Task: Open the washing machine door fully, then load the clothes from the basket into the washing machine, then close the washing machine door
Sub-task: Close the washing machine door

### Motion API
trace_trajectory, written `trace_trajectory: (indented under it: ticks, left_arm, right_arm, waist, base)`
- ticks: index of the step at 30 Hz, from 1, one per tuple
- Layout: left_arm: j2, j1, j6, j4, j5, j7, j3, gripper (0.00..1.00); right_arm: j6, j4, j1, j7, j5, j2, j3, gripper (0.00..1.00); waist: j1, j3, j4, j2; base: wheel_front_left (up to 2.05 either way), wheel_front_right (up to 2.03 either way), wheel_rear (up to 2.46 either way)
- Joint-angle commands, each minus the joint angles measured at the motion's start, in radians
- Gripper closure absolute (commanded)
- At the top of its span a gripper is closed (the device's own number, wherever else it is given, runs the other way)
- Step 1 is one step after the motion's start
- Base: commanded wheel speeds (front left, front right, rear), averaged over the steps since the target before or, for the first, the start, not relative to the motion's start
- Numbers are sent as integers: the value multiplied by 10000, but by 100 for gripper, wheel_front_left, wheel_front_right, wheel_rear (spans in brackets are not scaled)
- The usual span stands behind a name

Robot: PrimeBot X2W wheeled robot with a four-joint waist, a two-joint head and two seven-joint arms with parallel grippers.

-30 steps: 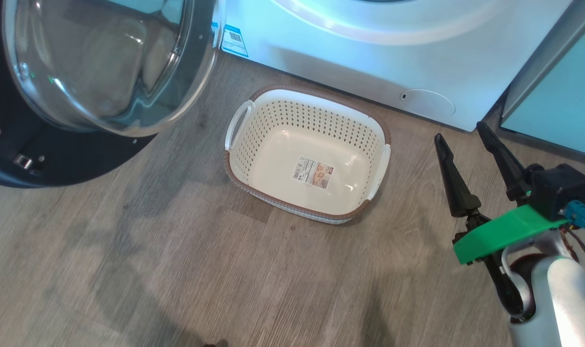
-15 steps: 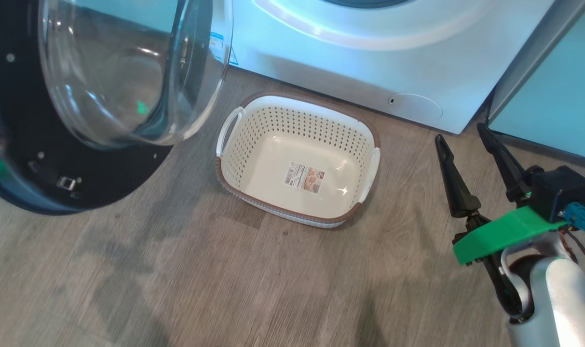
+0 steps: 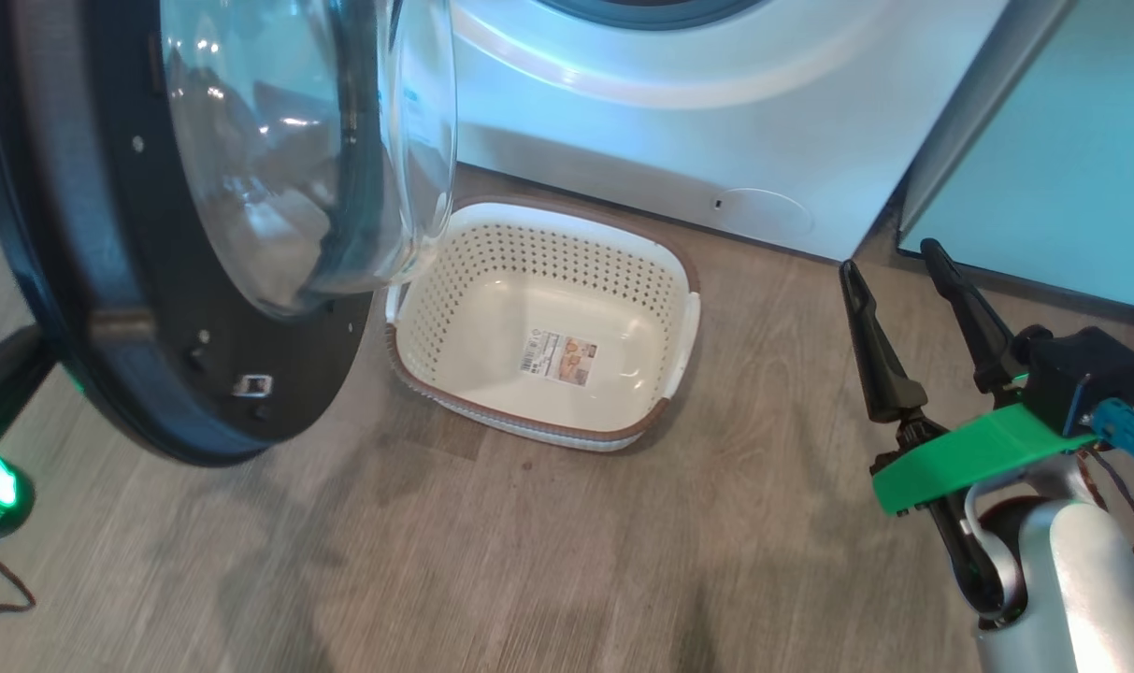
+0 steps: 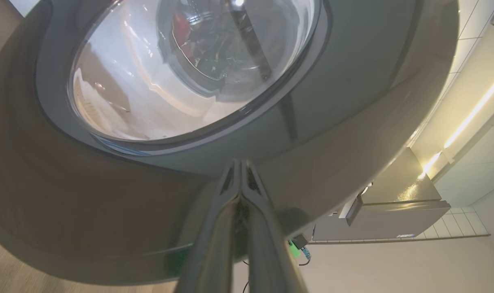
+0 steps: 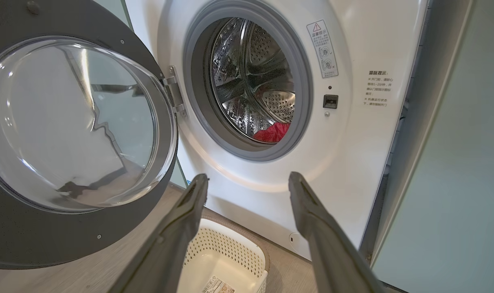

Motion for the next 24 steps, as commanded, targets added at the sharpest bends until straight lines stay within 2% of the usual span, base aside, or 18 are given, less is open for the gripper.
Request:
trace_trajectory:
  ticks: [1, 7, 9, 24]
  left_arm:
    - [360, -143, 39, -510, -61, 154, 333, 100]
    - [120, 45, 155, -1210, -124, 232, 223, 100]
    - [82, 74, 216, -1468, -127, 282, 174, 100]
    - [149, 166, 671, -2715, 101, 235, 112, 100]
  right_arm:
    - [0, -283, -268, -114, 38, 45, 229, 0]
    - [0, -257, -367, -245, 74, 110, 300, 0]
    - [0, -229, -417, -317, 92, 138, 288, 0]
    - [0, 45, -556, -984, 366, 218, 182, 0]
  waist:
    - [0, -1, -138, 0]
    - [0, 103, -722, 0]
    - [0, 222, -1108, 0]
    - [0, 817, -3191, 0]
  base:
    - [0, 0, 0]
    - [0, 0, 0]
    - [0, 0, 0]
    - [0, 0, 0]
